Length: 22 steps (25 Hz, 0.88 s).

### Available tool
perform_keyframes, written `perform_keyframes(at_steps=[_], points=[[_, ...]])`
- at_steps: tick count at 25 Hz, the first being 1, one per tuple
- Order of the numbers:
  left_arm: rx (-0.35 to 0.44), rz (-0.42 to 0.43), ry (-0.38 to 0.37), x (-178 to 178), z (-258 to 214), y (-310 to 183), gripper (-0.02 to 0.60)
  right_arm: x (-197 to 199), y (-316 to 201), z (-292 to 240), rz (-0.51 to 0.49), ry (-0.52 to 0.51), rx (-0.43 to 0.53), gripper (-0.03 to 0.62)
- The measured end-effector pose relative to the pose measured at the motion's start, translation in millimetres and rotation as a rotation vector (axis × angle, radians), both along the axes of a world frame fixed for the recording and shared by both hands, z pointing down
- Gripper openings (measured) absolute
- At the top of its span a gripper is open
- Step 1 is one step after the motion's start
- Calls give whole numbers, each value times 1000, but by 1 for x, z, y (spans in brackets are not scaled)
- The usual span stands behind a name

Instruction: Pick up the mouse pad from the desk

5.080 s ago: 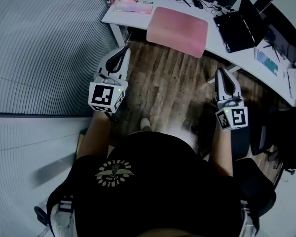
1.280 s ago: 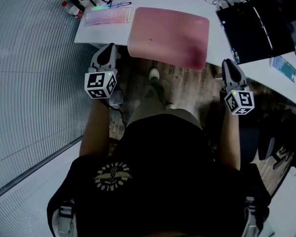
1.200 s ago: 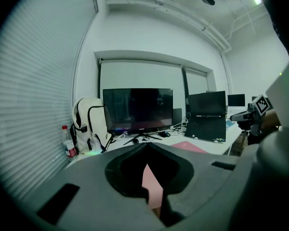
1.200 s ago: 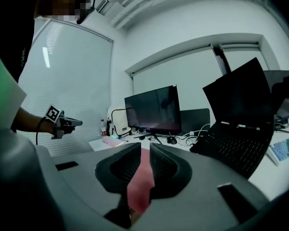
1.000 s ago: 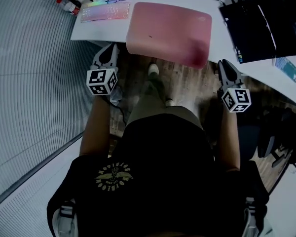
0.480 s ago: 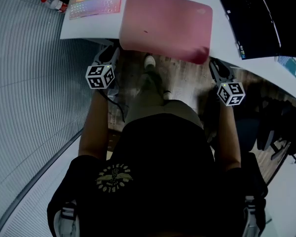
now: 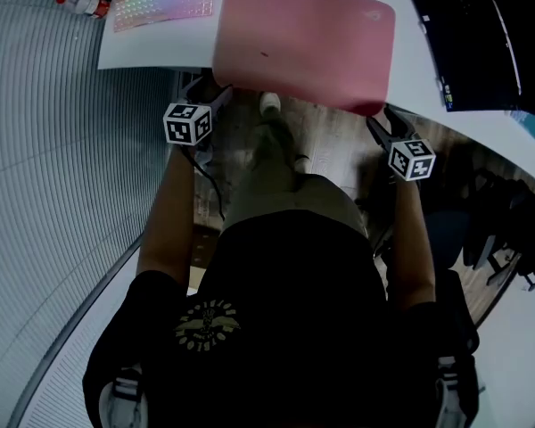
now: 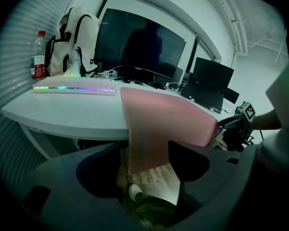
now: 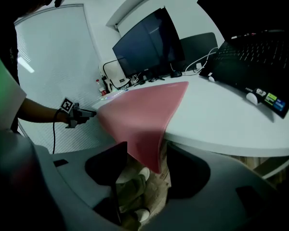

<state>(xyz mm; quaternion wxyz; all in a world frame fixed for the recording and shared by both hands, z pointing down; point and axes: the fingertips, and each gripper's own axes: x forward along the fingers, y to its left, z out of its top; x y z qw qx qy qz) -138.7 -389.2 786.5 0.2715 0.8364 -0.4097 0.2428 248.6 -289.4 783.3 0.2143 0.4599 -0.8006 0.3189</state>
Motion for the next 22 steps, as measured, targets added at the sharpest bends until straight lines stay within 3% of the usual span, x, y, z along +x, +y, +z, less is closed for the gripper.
perform_keyframes(at_steps=[5, 12, 14, 17, 22], points=[[-56, 52, -9, 12, 32, -8, 325, 3, -7, 30, -30, -7, -50, 261], [-99, 214, -19, 34, 50, -9, 328, -27, -22, 37, -95, -37, -83, 259], [-99, 204, -21, 34, 48, -9, 289, -30, -23, 35, -104, -27, -92, 255], [-105, 151, -19, 27, 40, -5, 67, -23, -20, 26, -98, -10, -92, 118], [-82, 120, -39, 26, 12, 8, 26, -24, -19, -1, -69, -46, -89, 26]])
